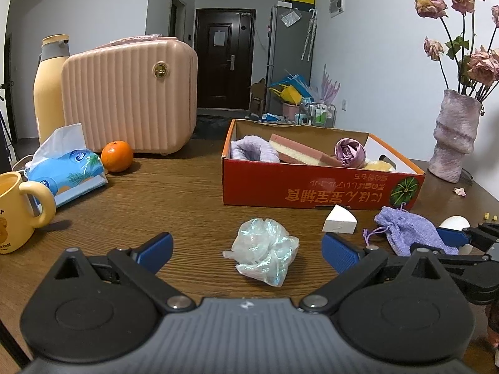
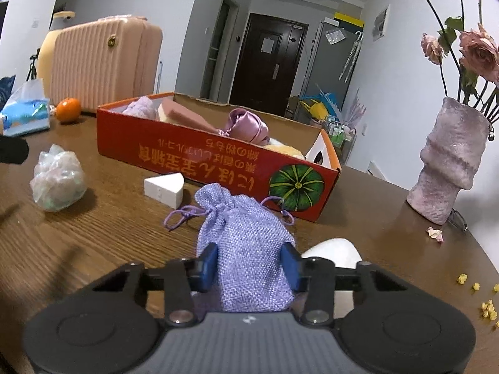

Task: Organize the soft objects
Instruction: 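Close the right gripper on the lavender pouch while the left gripper grasps the clear bath puff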

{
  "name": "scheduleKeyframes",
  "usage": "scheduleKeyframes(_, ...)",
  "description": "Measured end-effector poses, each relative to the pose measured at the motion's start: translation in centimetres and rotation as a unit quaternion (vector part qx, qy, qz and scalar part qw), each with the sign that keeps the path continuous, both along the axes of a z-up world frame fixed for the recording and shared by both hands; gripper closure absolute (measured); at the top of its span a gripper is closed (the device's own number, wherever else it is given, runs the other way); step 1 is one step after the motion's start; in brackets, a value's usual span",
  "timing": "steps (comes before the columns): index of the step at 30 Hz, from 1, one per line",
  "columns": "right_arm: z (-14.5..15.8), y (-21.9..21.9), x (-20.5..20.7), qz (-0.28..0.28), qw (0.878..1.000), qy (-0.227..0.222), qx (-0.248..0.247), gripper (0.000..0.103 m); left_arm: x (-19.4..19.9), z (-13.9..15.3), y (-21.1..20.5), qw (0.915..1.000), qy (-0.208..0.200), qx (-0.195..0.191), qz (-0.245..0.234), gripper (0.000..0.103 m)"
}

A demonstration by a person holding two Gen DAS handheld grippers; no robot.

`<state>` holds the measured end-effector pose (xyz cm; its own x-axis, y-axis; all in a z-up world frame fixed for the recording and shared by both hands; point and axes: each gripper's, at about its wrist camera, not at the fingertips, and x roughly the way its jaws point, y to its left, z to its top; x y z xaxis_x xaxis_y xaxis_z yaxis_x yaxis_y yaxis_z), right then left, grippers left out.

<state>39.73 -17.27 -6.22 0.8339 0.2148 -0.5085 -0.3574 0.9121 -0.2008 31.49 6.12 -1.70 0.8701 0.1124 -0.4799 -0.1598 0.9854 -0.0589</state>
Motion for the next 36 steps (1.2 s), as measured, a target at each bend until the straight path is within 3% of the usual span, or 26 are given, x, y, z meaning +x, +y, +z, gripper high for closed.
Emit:
scheduleKeyframes(3,0.2,-0.2,-0.3,0.003,1.000,-0.007,0.010,0.074,0.0,0.0,0.0,1.0000,0.000,0.001,0.000,0.000)
scheduleKeyframes(6,0.6,-0.6,-0.9,-0.004,0.999,-0.029,0.031,0.076,0.1,0.0,0.2,1.0000,-0.002,0.005,0.002,0.000)
scheduleKeyframes(20,2.0,-1.2,-2.7,-0.047,0.991,-0.076,0.097,0.076,2.0,-1.0,1.0,0.9996,0.017,0.020,-0.005,0.000)
scheduleKeyframes(36,2.3,-0.3,-2.7,-0.094,0.984,-0.078,0.127,0.076,5.5,-2.4,0.3,0.9958,0.035,0.061,-0.058,0.000)
